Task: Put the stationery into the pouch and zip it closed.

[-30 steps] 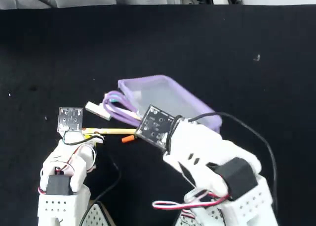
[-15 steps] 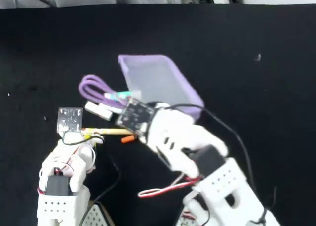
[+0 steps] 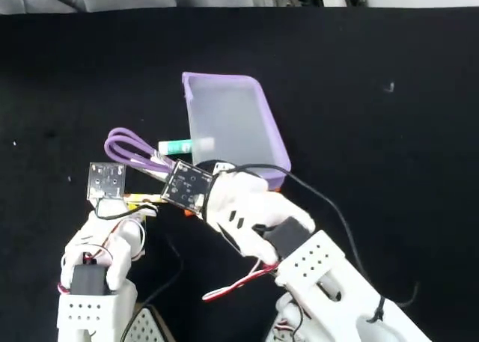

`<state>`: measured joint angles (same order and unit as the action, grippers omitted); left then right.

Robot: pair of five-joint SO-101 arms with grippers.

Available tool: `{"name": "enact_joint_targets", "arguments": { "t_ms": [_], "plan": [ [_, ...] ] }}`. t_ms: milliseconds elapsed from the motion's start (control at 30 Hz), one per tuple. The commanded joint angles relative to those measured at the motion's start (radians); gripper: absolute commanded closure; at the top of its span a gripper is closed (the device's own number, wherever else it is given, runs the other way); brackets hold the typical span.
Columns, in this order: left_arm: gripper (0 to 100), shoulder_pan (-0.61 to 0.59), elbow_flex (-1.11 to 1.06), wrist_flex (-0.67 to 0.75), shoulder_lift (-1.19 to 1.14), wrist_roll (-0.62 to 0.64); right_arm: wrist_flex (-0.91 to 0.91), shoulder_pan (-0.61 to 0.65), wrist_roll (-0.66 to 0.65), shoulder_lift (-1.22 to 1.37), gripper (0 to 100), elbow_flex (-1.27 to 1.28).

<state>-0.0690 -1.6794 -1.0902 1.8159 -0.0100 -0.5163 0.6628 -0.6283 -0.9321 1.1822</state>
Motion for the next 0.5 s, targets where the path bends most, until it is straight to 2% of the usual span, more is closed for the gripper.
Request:
{"name": "enact_joint_targets", "arguments": {
  "t_ms": [0, 200, 333, 467],
  "plan": [
    [97, 0.008, -0.021, -0.003, 0.0, -0.006, 0.034, 0.006, -0.002, -0.096, 98.8, 0.013],
    [97, 0.025, -0.021, -0.035, 0.006, -0.005, 0.034, 0.006, -0.002, -0.236, 98.8, 0.077],
    [97, 0.124, -0.021, 0.092, 0.006, -0.005, 0.038, 0.006, 0.015, -0.331, 98.8, 0.131],
    [97, 0.242, -0.021, 0.077, 0.003, -0.011, 0.13, 0.005, 0.121, -0.417, 98.7, 0.213]
  ]
}}
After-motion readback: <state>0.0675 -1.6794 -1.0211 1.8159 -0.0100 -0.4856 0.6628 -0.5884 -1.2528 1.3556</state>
